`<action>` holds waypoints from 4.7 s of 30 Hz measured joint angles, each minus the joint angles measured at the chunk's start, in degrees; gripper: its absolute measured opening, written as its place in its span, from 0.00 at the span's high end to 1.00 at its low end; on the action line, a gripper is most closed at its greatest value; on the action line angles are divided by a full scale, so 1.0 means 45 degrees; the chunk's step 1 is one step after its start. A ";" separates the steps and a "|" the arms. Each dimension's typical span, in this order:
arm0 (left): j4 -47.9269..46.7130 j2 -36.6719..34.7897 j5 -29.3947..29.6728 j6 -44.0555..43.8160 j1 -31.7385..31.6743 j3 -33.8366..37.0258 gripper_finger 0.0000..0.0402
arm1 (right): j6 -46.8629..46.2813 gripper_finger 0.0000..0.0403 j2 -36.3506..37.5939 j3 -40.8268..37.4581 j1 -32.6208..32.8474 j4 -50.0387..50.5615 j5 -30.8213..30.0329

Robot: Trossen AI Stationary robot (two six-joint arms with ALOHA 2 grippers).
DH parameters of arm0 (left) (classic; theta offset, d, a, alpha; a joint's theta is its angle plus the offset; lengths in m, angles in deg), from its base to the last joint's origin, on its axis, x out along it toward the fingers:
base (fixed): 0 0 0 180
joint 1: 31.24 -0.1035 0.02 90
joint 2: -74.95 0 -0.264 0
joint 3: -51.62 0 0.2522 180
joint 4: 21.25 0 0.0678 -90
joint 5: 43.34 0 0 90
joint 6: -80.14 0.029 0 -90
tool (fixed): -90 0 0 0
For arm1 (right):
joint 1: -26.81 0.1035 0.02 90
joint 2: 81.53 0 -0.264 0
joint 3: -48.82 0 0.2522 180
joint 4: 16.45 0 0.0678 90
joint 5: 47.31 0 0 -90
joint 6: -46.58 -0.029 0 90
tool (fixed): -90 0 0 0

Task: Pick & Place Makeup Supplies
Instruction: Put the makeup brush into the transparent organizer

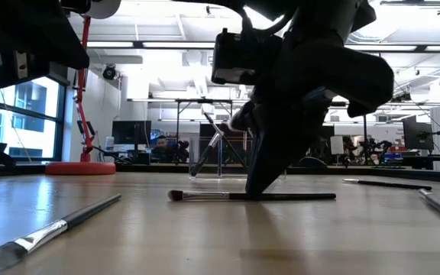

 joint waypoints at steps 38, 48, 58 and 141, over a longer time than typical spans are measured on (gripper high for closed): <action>-0.0071 0.0000 0.0030 0.0000 0.0000 0.0000 1.00 | -0.0352 0.78 0.0811 -0.0235 0.0001 0.1837 -0.0079; -0.0075 0.0000 0.0900 0.0014 -0.0005 0.0000 1.00 | -0.1210 0.69 0.0941 -0.1740 0.0028 0.0580 -0.0344; 0.0982 -0.0004 0.0760 0.3624 -0.1072 0.0000 0.92 | -0.1719 0.97 0.0910 -0.2249 -0.0014 0.0037 -0.0588; 0.2298 0.4056 -0.6057 1.5610 -0.6664 -0.0015 0.71 | -0.4398 0.99 0.0835 -0.2297 -0.1579 -0.1320 0.0291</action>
